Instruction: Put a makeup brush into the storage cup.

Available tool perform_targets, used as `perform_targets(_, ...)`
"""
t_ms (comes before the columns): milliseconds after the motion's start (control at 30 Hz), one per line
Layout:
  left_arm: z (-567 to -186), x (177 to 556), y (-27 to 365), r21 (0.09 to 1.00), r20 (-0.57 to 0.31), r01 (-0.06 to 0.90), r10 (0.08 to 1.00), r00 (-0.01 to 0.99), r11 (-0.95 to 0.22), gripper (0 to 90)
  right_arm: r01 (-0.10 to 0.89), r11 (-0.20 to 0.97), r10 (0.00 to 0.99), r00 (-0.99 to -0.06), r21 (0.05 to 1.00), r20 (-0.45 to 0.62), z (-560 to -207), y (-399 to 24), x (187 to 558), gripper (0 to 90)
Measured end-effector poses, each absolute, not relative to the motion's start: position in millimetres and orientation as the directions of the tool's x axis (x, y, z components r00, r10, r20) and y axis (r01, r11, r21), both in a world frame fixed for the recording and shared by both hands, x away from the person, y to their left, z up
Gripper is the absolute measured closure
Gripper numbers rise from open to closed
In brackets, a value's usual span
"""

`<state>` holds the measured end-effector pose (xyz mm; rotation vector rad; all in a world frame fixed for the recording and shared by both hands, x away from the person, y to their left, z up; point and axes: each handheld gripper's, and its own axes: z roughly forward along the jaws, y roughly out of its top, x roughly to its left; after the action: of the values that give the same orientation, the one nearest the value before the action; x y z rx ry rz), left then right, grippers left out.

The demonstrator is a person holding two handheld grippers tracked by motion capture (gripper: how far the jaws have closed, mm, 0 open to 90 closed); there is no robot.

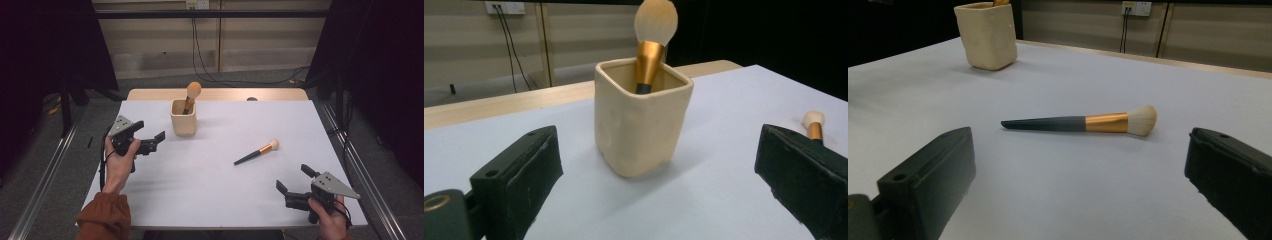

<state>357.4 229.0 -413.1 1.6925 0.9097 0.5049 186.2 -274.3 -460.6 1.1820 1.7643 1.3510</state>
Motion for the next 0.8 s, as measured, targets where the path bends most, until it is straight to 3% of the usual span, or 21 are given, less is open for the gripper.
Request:
perform_targets(433,-412,318,239,0.953,-0.079,0.280,0.791,0.606,-0.119,3.8,0.287,0.071,0.916,-0.398,0.955,0.051,-461,-276,187,0.0)
perform_targets(800,-434,300,254,0.938,-0.098,0.325,0.808,0.581,-0.120,2.8,0.288,0.072,0.916,-0.399,0.955,0.051,-461,-275,188,0.0)
